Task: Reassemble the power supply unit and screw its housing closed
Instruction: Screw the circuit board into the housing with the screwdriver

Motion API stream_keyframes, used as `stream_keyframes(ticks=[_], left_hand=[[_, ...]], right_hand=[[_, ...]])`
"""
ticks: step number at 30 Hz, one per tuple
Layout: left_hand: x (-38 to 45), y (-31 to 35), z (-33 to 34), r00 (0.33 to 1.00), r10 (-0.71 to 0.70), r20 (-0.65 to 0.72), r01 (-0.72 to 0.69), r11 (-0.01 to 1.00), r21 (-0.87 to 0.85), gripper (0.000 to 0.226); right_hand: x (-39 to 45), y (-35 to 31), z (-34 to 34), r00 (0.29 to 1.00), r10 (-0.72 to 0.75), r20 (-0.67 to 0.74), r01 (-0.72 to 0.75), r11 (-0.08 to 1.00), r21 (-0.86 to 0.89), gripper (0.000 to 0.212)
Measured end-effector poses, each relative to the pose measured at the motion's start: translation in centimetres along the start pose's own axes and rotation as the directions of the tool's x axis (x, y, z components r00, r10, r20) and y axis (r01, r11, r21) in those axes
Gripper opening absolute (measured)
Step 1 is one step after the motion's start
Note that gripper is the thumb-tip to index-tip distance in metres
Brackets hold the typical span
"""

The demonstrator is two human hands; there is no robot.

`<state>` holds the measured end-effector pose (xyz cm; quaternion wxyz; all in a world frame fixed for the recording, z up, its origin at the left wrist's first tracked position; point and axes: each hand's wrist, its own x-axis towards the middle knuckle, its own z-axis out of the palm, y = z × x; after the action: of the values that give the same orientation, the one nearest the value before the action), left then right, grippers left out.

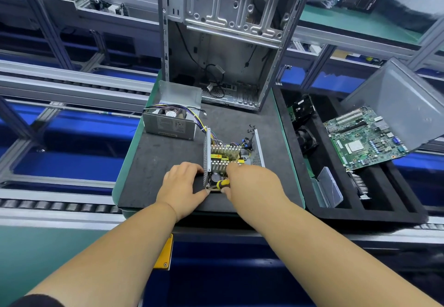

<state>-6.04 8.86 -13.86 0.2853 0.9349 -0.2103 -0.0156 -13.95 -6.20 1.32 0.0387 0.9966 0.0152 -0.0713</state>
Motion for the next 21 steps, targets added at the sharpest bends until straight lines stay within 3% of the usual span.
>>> stream_keyframes(ticks=[4, 6, 10, 17, 19, 21], left_hand=[[0.0, 0.0, 0.0, 1.000, 0.001, -0.002, -0.001, 1.000, 0.007, 0.049], [0.0, 0.0, 0.0, 1.000, 0.000, 0.000, 0.000, 1.000, 0.008, 0.047], [0.0, 0.3, -0.2, 1.000, 0.002, 0.011, -0.002, 1.000, 0.003, 0.048], [-0.2, 0.1, -0.1, 1.000, 0.006, 0.013, -0.006, 1.000, 0.002, 0.049], [-0.2, 0.1, -0.1, 1.000, 0.010, 0.011, -0.010, 1.000, -0.001, 0.049], [-0.2, 0.1, -0.1, 1.000, 0.016, 0.008, -0.016, 1.000, 0.000, 0.049]], right_hand=[[0.1, -0.6, -0.1, 0.999, 0.005, -0.047, -0.004, 1.000, 0.013, 0.018], [0.1, -0.6, -0.1, 0.996, 0.021, -0.092, -0.011, 0.994, 0.110, 0.020], [0.5, 0.2, -0.6, 0.999, -0.015, -0.047, 0.029, 0.952, 0.304, 0.021], [1.3, 0.4, 0.2, 0.992, 0.108, -0.069, -0.110, 0.994, -0.025, 0.033], [1.0, 0.5, 0.3, 0.989, 0.117, -0.089, -0.114, 0.993, 0.039, 0.033], [0.8, 0.8, 0.2, 0.991, 0.103, -0.089, -0.080, 0.970, 0.229, 0.027]])
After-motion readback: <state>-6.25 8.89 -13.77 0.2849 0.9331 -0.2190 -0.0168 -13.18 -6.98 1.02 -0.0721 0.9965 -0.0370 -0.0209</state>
